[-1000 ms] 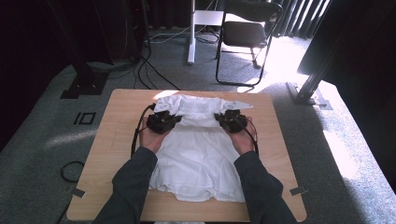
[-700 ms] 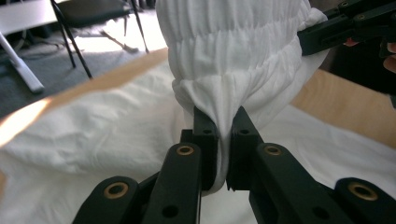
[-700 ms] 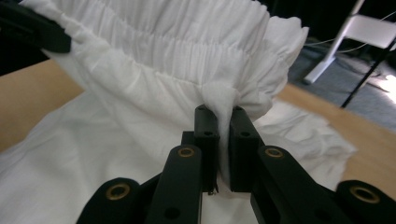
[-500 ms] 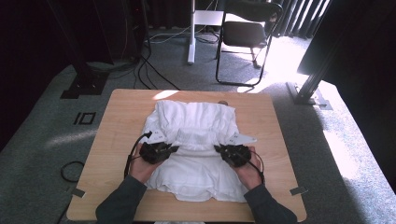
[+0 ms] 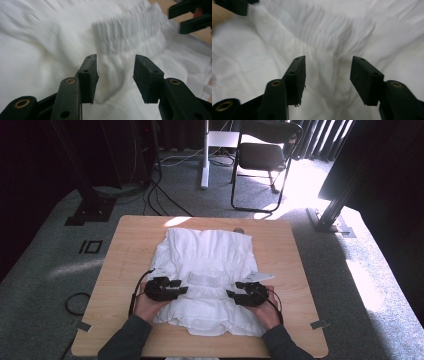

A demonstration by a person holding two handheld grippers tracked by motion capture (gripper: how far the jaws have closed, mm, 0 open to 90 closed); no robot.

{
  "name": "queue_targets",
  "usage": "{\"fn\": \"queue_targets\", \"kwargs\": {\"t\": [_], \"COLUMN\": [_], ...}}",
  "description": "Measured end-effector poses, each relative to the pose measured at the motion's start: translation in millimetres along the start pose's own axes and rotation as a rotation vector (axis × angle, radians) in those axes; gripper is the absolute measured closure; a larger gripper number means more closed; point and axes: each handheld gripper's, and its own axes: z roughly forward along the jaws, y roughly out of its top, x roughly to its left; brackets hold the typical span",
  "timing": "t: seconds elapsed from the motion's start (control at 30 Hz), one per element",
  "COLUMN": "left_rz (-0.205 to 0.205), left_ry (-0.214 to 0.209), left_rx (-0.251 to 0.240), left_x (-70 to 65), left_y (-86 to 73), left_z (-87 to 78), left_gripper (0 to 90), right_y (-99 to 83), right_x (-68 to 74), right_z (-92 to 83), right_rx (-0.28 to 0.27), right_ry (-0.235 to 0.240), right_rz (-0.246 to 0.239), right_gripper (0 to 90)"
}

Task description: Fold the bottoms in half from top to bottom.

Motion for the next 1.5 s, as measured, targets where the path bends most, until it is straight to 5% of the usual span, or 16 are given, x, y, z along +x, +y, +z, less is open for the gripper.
{"fn": "queue_targets", "kwargs": {"t": [0.1, 0.17, 0.23, 0.43, 0.47, 0.6, 0.63, 0.8, 0.97, 1.0, 1.13, 1.27, 1.37, 1.5], "left_rz": [-0.007, -0.013, -0.017, -0.028, -0.026, -0.025, -0.021, 0.011, 0.063, 0.077, 0.124, 0.157, 0.167, 0.153], "left_ry": [0.023, 0.064, 0.083, 0.082, 0.083, 0.068, 0.062, 0.040, 0.006, 0.002, -0.025, -0.028, -0.030, -0.045], "left_rx": [-0.017, -0.009, 0.019, 0.095, 0.111, 0.117, 0.110, 0.073, 0.047, 0.052, 0.090, 0.129, 0.173, 0.170], "left_x": [5.9, 15.4, 21.7, 28.0, 28.0, 27.7, 26.6, 10.1, -12.6, -17.1, -30.7, -39.6, -42.0, -40.3], "left_y": [10.2, 24.5, 31.4, 34.8, 33.0, 24.7, 22.6, 12.6, 2.2, -0.7, -13.5, -22.3, -27.3, -28.9], "left_z": [-2.4, 7.5, 21.2, 57.9, 64.9, 72.3, 70.0, 54.6, 40.1, 38.0, 32.1, 30.2, 34.9, 35.2], "left_gripper": [60.3, 68.1, 75.4, 78.9, 79.0, 79.0, 78.8, 76.0, 73.1, 71.9, 70.5, 69.9, 69.7, 69.5], "right_y": [12.3, 20.6, 27.1, 34.9, 34.1, 31.9, 28.0, 20.0, 9.6, 3.8, 1.0, 7.6, 7.3, -10.4], "right_x": [-8.0, -16.0, -24.3, -42.5, -47.5, -48.0, -47.5, -39.5, -21.3, -14.1, -3.2, 1.1, 12.3, 32.1], "right_z": [-14.1, -13.8, -4.9, 31.8, 45.5, 52.6, 53.1, 35.6, 13.4, 5.0, -9.5, -14.6, -7.2, 16.6], "right_rx": [-0.078, -0.087, -0.067, 0.014, 0.046, 0.058, 0.033, -0.020, -0.060, -0.066, -0.093, -0.126, -0.101, 0.033], "right_ry": [-0.003, -0.062, -0.117, -0.191, -0.163, -0.141, -0.082, -0.026, 0.035, 0.067, 0.070, 0.074, 0.113, 0.114], "right_rz": [0.018, 0.045, 0.053, 0.078, 0.095, 0.097, 0.119, 0.127, 0.075, 0.054, 0.003, 0.008, -0.001, -0.078], "right_gripper": [48.8, 70.5, 80.1, 81.6, 81.5, 81.5, 80.6, 77.3, 74.6, 73.1, 70.6, 68.9, 68.7, 71.7]}}
